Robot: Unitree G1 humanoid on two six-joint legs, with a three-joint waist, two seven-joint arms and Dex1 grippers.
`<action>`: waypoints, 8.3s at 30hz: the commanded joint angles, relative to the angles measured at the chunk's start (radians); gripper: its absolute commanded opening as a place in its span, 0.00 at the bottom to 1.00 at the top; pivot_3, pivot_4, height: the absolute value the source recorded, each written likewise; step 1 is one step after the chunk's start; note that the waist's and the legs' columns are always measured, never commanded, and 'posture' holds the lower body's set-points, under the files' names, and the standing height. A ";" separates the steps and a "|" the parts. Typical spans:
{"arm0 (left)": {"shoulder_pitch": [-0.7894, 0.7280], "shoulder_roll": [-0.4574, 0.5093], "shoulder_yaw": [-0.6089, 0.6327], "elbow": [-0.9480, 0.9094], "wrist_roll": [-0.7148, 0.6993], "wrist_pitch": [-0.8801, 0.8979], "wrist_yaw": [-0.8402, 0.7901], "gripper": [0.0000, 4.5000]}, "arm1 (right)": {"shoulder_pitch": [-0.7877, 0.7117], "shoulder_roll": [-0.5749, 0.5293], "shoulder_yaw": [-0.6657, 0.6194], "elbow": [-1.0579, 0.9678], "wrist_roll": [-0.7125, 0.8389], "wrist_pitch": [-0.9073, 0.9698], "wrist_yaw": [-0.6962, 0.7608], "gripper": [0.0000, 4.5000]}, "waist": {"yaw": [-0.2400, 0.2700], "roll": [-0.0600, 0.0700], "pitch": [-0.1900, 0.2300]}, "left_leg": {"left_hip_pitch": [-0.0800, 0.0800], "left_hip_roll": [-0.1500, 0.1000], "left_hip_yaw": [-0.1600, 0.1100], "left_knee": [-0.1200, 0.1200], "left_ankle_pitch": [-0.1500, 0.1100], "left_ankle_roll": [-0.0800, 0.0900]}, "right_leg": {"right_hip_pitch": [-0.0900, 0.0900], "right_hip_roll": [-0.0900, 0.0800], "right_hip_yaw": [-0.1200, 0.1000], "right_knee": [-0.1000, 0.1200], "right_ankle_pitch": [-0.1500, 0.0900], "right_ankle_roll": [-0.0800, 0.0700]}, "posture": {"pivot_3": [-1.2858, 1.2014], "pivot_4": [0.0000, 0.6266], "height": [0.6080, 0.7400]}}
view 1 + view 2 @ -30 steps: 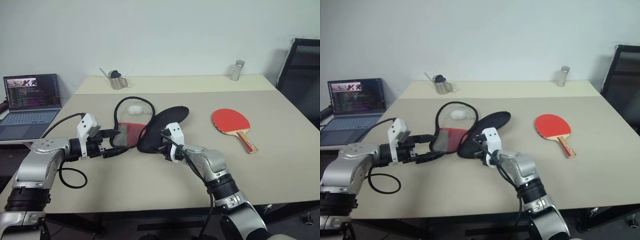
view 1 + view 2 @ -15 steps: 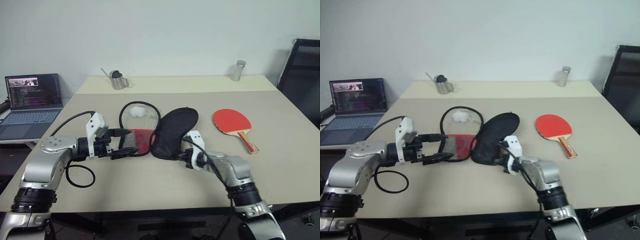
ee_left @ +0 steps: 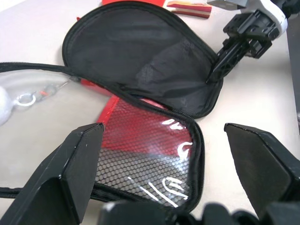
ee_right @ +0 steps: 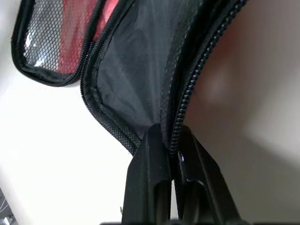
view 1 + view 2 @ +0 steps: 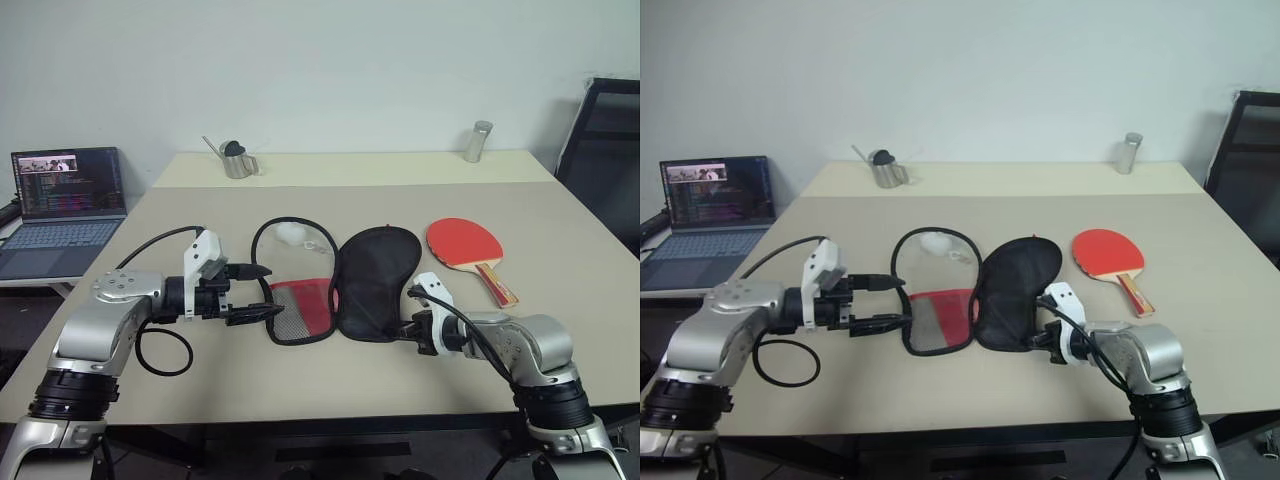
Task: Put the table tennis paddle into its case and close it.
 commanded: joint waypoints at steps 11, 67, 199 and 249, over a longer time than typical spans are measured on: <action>-0.045 -0.022 -0.026 -0.044 -0.024 0.017 -0.036 1.00 | 0.014 -0.153 -0.081 -0.072 0.080 0.098 0.049 0.02 | 0.003 0.000 0.000 | 0.000 0.000 0.000 0.000 0.000 0.000 | 0.000 0.000 0.000 0.000 0.000 0.000 | 0.52 0.24 1.00; -0.170 -0.102 -0.108 0.002 0.020 -0.009 -0.043 1.00 | -0.224 -0.293 -0.094 0.687 -0.281 -0.667 0.036 0.99 | -0.002 -0.003 0.001 | 0.000 0.000 0.012 0.001 0.000 0.000 | -0.001 0.000 0.006 0.001 0.001 0.000 | 0.52 0.24 1.00; -0.069 -0.010 -0.082 0.098 0.148 -0.139 0.036 1.00 | -0.067 -0.265 -0.101 -0.375 0.048 -0.280 0.221 0.99 | -0.005 -0.008 -0.001 | 0.002 0.012 0.019 0.002 -0.001 -0.001 | -0.007 0.013 0.021 -0.004 0.010 -0.002 | 0.52 0.24 1.00; -0.571 -0.527 -0.165 0.706 0.307 -0.438 0.044 1.00 | 0.250 -0.679 -0.372 -0.288 0.082 -0.469 0.401 0.99 | 0.014 -0.018 0.003 | 0.002 0.012 0.021 0.005 -0.002 -0.002 | -0.006 0.013 0.021 -0.003 0.010 -0.002 | 0.52 0.24 1.00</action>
